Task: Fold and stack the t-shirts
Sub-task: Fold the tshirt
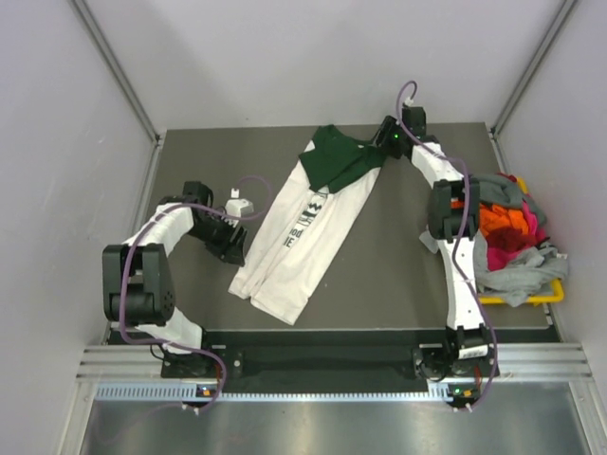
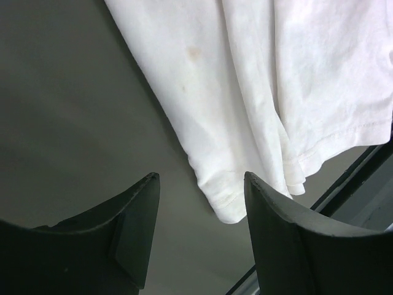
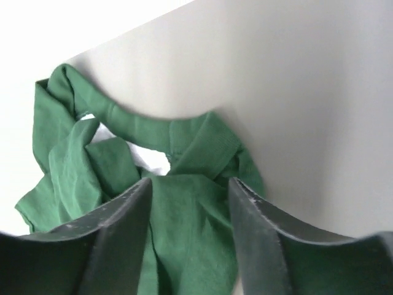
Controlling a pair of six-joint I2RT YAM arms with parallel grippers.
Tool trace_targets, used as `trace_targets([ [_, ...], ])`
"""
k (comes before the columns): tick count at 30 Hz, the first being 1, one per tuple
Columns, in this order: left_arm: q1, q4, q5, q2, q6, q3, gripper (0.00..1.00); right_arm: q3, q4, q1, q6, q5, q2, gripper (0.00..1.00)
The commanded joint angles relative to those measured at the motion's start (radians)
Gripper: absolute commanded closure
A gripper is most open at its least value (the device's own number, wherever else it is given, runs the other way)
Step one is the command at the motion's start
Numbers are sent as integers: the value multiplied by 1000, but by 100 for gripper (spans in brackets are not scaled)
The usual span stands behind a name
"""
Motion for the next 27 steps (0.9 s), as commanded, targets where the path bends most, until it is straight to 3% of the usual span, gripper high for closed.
trace_targets([
  [1,-3,35,1,-28,-13,-23,38,-78,36,-32,-10,86,-174,43],
  [3,-3,47,-18,-31,-7,-43,38,-159,25,-38,-47,139,-244,38],
  [9,-15,99,-81,13,-13,-105,37,-345,28,-41,-81,187,-396,37],
  [14,-61,110,-107,70,-9,-148,38,-367,48,-43,2,109,-299,42],
  [18,-99,106,-96,81,4,-174,39,-336,117,-39,94,0,-200,54],
  [20,-119,103,-87,79,7,-183,45,-331,149,-41,152,-24,-161,63],
  [21,-128,100,-87,76,8,-186,51,-330,183,-41,187,-46,-141,74],
  [22,-150,100,-88,78,10,-192,67,-328,197,-39,203,-57,-130,80],
  [23,-161,98,-90,79,10,-195,74,-313,212,-36,217,-66,-121,87],
  [24,-174,95,-79,84,14,-198,80,-304,241,-36,244,-80,-98,99],
  [25,-203,74,-67,87,31,-207,90,-273,260,-30,261,-87,-84,100],
  [27,-242,41,-26,85,68,-215,97,-221,298,-27,315,-115,-31,100],
])
